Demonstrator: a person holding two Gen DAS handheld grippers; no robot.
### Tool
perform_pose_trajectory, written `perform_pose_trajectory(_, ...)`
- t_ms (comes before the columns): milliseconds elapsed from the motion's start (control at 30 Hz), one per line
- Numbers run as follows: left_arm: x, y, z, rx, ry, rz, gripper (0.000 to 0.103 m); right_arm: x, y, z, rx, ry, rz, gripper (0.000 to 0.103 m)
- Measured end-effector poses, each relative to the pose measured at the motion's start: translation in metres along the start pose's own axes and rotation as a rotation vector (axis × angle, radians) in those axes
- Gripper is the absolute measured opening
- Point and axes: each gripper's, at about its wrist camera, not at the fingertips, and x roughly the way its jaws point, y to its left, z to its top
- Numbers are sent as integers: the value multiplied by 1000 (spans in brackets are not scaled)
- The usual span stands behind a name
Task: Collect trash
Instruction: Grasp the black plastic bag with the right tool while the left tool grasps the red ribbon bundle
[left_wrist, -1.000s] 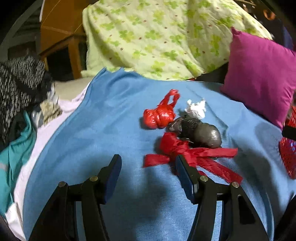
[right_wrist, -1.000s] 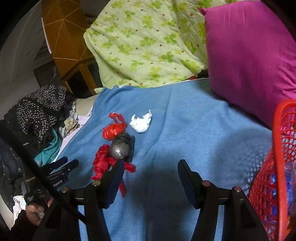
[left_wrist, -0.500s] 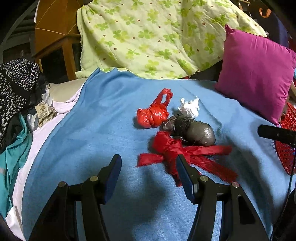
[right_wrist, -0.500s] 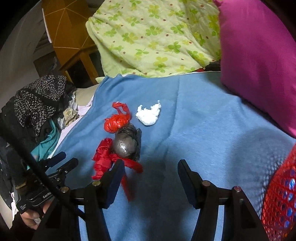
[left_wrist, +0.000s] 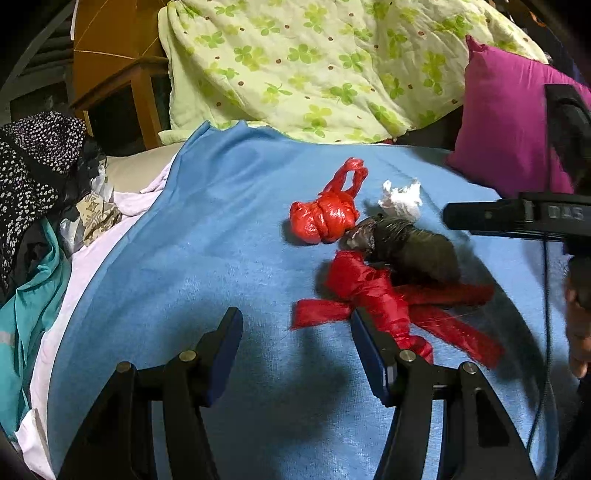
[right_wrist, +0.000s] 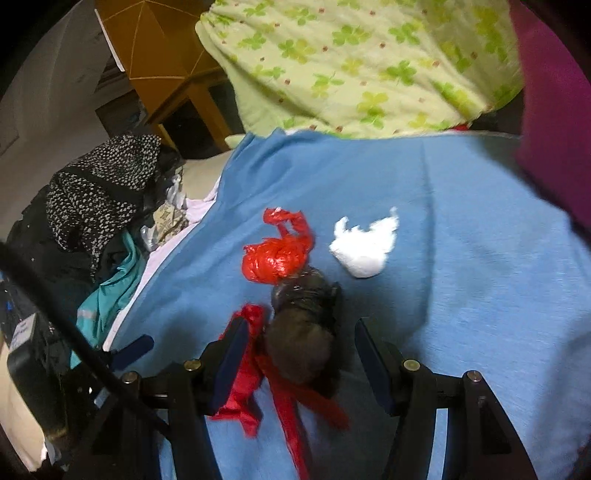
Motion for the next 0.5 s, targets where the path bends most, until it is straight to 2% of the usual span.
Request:
perform_pose_trajectory(167, 7, 7, 0, -43, 30, -39, 62, 36, -9, 3, 56, 59, 38, 64)
perform_pose_trajectory(333, 13, 11, 0, -95, 50, -114, 62, 59, -10, 3, 64, 112, -5, 63)
perform_pose_trajectory(400, 14, 9, 0, -95, 50, -123, 62, 68, -10, 2, 62, 137, -23, 59)
perform_pose_trajectory(467, 14, 6, -1, -88, 49, -120, 62, 72, -10, 0, 66, 143, -2, 42)
perform_pose_trajectory(500, 15, 6, -1, -85, 49, -120, 62, 71, -10, 0, 70, 138, 4, 40)
